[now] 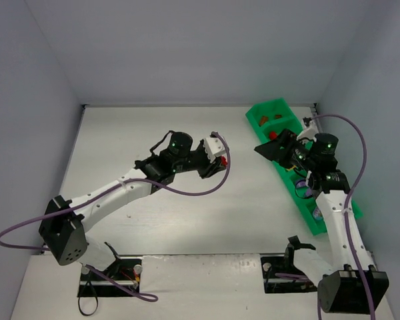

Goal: Sort the legos into containers by color

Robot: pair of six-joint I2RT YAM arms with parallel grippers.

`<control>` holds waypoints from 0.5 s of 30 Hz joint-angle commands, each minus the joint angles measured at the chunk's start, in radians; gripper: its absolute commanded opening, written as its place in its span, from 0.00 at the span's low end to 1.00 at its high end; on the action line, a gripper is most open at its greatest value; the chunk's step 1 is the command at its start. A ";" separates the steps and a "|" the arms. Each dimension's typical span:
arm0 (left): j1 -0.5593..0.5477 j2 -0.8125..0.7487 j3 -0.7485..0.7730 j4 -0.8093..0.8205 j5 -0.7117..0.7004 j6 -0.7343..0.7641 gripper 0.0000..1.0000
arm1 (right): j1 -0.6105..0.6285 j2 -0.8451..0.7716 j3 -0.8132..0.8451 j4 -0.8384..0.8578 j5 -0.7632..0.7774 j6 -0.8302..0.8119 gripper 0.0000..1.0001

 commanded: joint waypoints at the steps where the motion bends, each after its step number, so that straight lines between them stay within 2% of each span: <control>1: -0.014 -0.007 0.061 0.087 0.036 0.031 0.00 | 0.036 0.034 0.033 0.237 -0.289 0.080 0.68; 6: -0.030 -0.012 0.063 0.103 0.031 0.037 0.00 | 0.152 0.081 0.070 0.262 -0.304 0.073 0.72; 15: -0.037 -0.022 0.048 0.139 0.020 0.036 0.02 | 0.251 0.144 0.070 0.314 -0.297 0.096 0.69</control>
